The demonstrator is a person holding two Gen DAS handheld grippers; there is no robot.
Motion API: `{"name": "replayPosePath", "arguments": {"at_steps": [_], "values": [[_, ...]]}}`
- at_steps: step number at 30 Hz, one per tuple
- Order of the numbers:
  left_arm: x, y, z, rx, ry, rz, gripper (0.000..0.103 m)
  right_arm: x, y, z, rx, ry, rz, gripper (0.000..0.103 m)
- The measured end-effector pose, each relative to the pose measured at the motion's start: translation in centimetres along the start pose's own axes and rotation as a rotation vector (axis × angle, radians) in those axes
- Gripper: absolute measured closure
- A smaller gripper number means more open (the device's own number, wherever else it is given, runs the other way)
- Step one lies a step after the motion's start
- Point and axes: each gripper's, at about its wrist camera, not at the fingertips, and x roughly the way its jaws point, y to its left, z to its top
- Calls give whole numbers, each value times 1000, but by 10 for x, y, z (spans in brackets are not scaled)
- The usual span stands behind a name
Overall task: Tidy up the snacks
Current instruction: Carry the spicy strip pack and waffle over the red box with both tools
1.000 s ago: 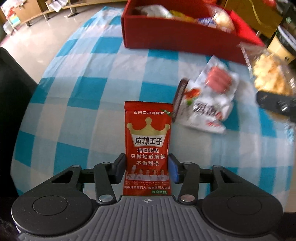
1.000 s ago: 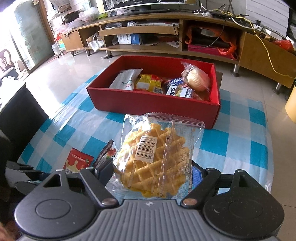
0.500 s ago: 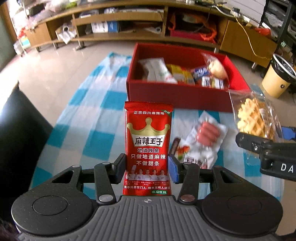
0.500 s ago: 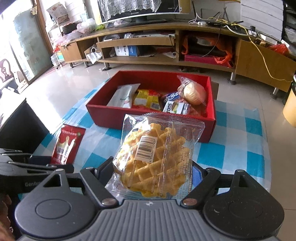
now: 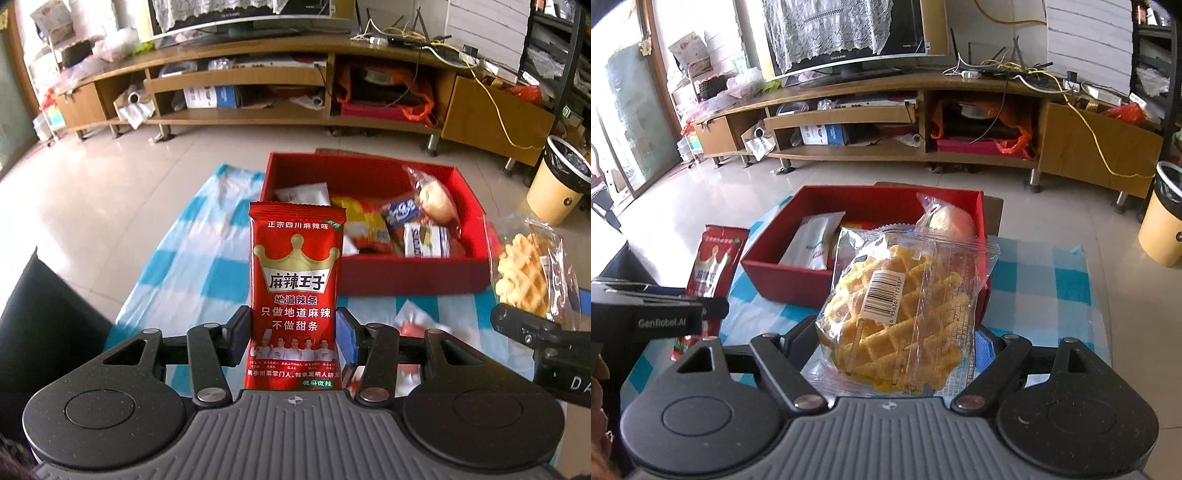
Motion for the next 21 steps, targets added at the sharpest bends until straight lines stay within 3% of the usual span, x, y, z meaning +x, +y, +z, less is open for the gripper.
{"name": "replayPosePath", "arguments": {"at_steps": [21], "values": [[43,-19,62,29,-35,35,46,41,-20,53,10,-46,-43,24]]}}
